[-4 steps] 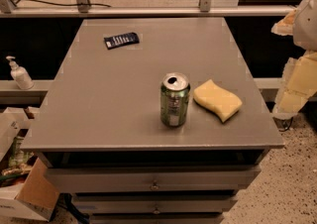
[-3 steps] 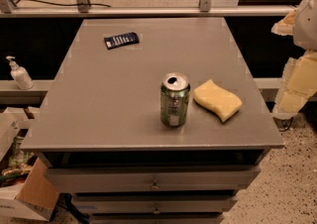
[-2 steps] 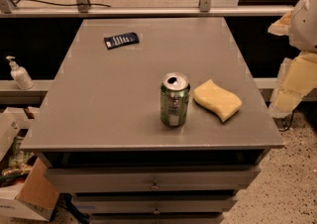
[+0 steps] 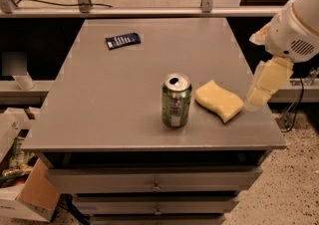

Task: Move sponge near rxbar blueberry

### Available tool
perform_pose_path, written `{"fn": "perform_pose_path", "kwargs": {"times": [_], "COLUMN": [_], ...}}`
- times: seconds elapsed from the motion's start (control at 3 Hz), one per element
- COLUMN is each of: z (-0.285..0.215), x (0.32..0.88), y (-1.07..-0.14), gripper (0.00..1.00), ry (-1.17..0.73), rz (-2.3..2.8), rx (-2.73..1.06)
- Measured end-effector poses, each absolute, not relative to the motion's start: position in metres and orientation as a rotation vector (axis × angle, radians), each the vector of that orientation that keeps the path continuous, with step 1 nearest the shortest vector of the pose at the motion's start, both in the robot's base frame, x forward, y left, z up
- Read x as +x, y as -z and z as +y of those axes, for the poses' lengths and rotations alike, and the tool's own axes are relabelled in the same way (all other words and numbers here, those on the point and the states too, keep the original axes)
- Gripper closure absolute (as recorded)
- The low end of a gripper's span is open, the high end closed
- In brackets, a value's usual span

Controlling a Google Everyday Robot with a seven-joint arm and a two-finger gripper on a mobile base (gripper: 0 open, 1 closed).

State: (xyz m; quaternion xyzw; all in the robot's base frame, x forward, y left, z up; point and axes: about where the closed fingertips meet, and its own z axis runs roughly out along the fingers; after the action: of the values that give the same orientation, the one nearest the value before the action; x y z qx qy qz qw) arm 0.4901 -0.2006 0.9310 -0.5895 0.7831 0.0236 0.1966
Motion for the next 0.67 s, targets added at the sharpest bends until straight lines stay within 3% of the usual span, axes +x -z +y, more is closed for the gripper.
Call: {"fn": "perform_pose_path", "kwargs": {"times": [0.67], "z": [-0.204], "x": [0.531], "y": [-0.883], "gripper": [0.00], "ry": [-0.207], "rz": [2.213], "rx": [-1.532]}}
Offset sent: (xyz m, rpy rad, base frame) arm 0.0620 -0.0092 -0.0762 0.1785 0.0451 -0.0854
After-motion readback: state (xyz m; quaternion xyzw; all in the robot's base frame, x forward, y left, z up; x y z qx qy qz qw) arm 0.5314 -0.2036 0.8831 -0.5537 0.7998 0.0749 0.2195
